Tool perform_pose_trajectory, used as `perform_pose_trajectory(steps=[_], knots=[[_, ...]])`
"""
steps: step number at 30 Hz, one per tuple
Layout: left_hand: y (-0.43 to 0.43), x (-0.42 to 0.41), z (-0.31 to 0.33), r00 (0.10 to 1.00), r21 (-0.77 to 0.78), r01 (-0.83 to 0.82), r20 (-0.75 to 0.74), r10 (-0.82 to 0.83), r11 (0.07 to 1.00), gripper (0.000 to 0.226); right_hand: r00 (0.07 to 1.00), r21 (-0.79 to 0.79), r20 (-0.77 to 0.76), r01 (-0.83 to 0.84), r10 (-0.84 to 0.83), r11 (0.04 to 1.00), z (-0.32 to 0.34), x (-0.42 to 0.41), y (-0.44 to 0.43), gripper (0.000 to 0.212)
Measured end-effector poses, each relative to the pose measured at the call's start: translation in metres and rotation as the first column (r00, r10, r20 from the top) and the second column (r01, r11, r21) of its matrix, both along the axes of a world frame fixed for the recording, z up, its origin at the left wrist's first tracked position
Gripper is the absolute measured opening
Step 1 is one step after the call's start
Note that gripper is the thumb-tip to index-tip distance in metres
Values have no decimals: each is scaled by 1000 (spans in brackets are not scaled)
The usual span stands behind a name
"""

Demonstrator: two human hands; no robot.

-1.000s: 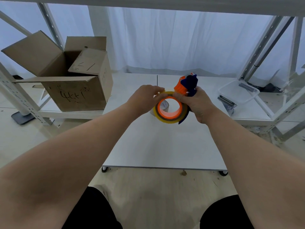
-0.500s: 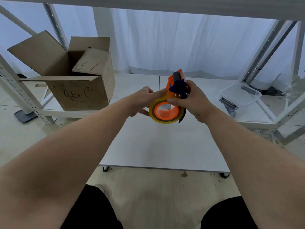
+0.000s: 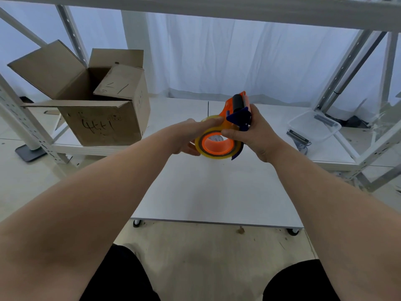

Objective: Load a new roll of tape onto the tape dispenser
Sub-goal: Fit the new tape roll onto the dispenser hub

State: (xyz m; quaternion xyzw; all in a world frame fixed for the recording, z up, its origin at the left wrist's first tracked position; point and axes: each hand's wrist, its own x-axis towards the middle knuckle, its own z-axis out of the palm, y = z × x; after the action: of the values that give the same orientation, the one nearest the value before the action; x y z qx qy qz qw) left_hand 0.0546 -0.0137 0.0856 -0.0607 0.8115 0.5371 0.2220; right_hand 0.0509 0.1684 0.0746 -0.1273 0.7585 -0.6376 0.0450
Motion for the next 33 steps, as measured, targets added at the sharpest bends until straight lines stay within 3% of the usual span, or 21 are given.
perform_pose_trajectory(steps=[5,10,12,15,17,20,23,33], knots=[[-4,-2,-2,984,138,-173,-26,178,975,66,1000,-52,-2,22,-22,998,2,1,4,59],[0,-1,-1,989,112,-127,-59,134,986,54,999,-56,-8,41,-42,998,3,0,7,59],[5,1,0,997,53,-70,-39,73,996,67,1000,-26,-14,22,-23,999,2,0,5,61],[8,0,-1,988,21,-125,-86,126,992,80,999,-16,-31,12,-12,1000,2,1,1,61],[6,-1,-2,982,83,-156,-94,163,984,74,1000,-45,-29,11,-12,999,2,0,1,61],[2,4,1,983,275,-139,-74,166,951,40,1000,-183,8,8,-6,983,3,-4,5,72],[3,7,6,988,368,-128,-38,152,921,32,999,-258,30,27,-20,966,5,-6,7,83],[13,-1,5,965,101,-206,-142,219,973,48,990,-49,-91,105,-109,993,4,0,-1,60]])
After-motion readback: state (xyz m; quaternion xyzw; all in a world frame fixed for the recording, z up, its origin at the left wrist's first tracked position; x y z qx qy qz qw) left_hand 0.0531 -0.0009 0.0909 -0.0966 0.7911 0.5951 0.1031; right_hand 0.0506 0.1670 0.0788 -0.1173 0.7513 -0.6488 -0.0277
